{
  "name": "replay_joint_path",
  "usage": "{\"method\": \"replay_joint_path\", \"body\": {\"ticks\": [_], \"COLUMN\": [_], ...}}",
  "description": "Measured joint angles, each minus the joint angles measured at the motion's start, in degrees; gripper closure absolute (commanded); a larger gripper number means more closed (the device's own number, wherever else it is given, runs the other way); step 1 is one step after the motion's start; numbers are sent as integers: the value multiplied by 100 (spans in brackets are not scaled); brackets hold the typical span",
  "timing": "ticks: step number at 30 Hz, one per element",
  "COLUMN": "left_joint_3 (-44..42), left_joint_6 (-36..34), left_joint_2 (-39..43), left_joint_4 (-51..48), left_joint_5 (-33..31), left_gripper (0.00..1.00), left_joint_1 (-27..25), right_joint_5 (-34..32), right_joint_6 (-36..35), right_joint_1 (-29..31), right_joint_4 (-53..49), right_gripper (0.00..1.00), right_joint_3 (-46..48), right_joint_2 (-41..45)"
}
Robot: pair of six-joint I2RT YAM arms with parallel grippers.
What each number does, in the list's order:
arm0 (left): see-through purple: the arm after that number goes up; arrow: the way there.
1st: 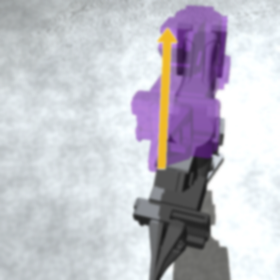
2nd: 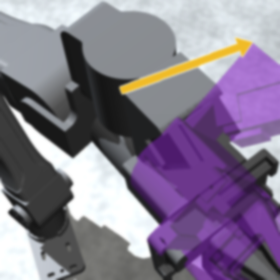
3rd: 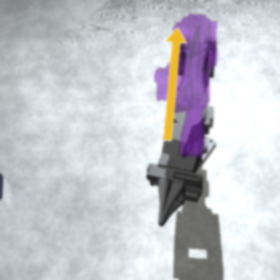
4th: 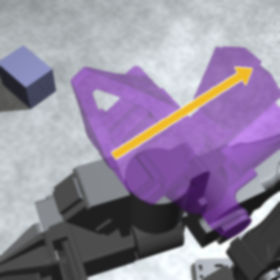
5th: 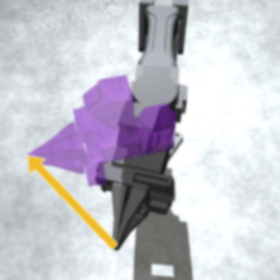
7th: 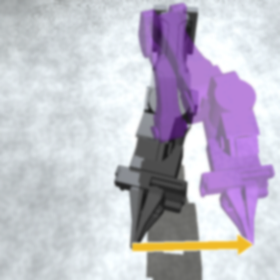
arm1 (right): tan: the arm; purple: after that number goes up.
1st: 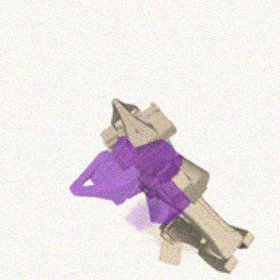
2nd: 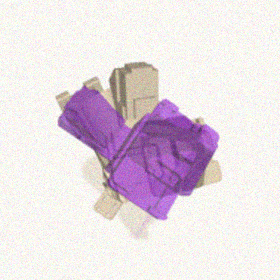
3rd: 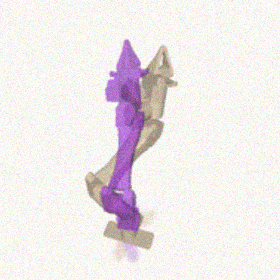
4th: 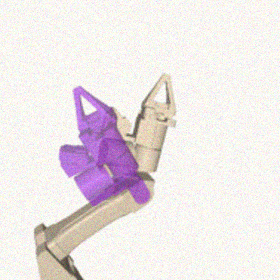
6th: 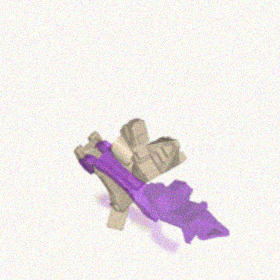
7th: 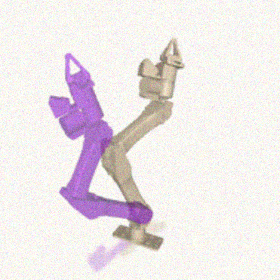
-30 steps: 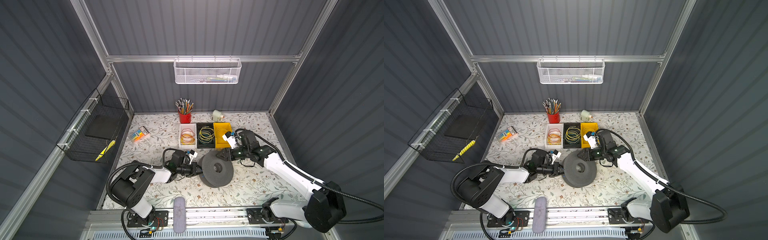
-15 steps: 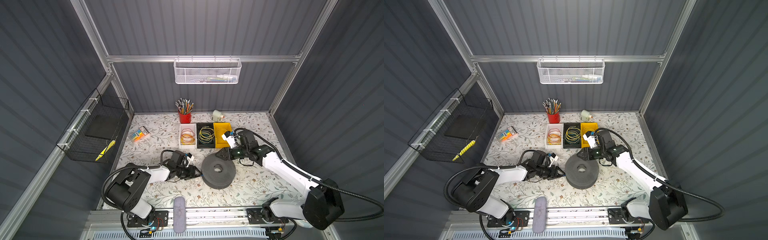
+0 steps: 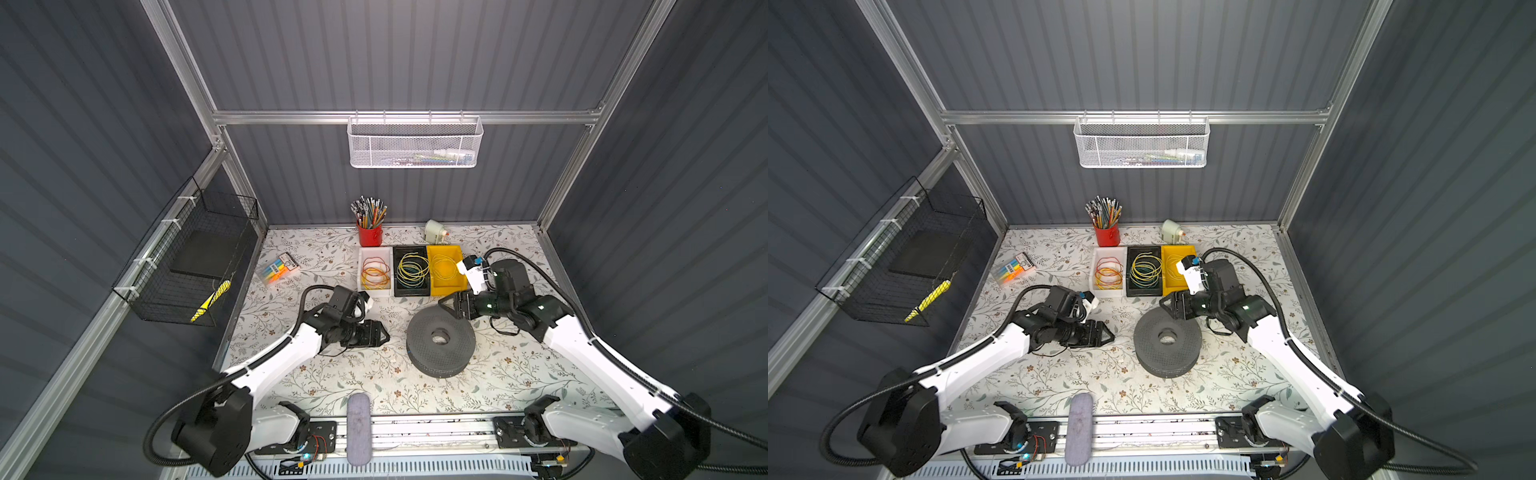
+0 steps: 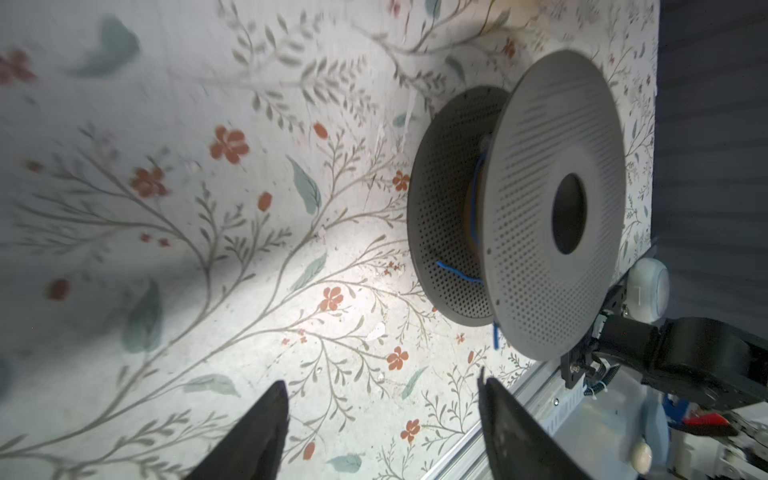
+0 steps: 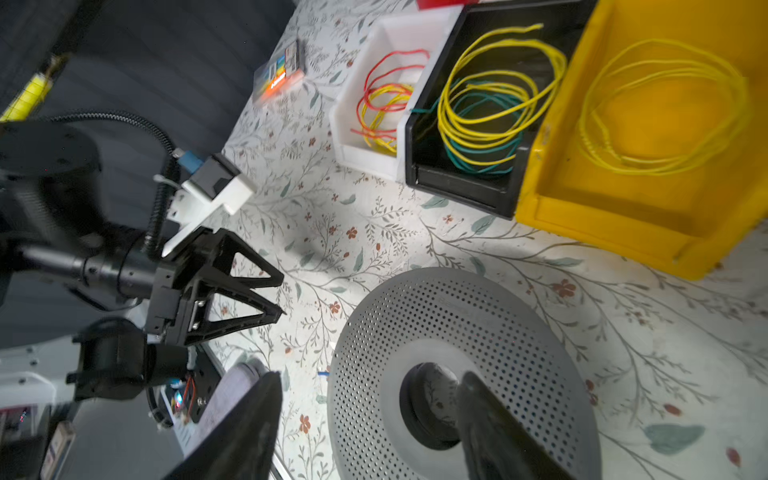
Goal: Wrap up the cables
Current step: 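Open the left gripper off the spool and lift both grippers away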
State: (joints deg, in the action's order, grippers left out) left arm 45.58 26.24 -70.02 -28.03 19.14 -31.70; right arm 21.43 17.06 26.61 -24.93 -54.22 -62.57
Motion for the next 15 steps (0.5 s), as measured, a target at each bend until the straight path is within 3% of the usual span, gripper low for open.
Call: {"method": "replay_joint_path", "body": {"ticks": [1,6,9,12,15], "left_joint_3": [186,1088,1373,1152,398], "left_joint_6": [-28,-83,-369,-848,-1460], "left_joint_2": [129,286,256,291,420], "left_joint_4": [-160,-520,-282,553,1565], "left_joint_5": [-247,-1685,-2450,-3036,-3532], "left_gripper": [0,0,0,0,0], "left_joint_1": [0,35,260,654,1064], "right_joint_5": [-197,-1252,-1744,-1954,-2061], "right_joint_6": [-76,-409,-879,-1329,-1451], "right_joint_1": [-15,-498,-1147,-1733,-2350], "right_joint_4": [-52,-87,802,1770,2328], "right_gripper": [1,1,1,1,1], "right_joint_3": [-44,-208,350,1200,1620], "right_joint_2": [142,686,1250,1716,1676]}}
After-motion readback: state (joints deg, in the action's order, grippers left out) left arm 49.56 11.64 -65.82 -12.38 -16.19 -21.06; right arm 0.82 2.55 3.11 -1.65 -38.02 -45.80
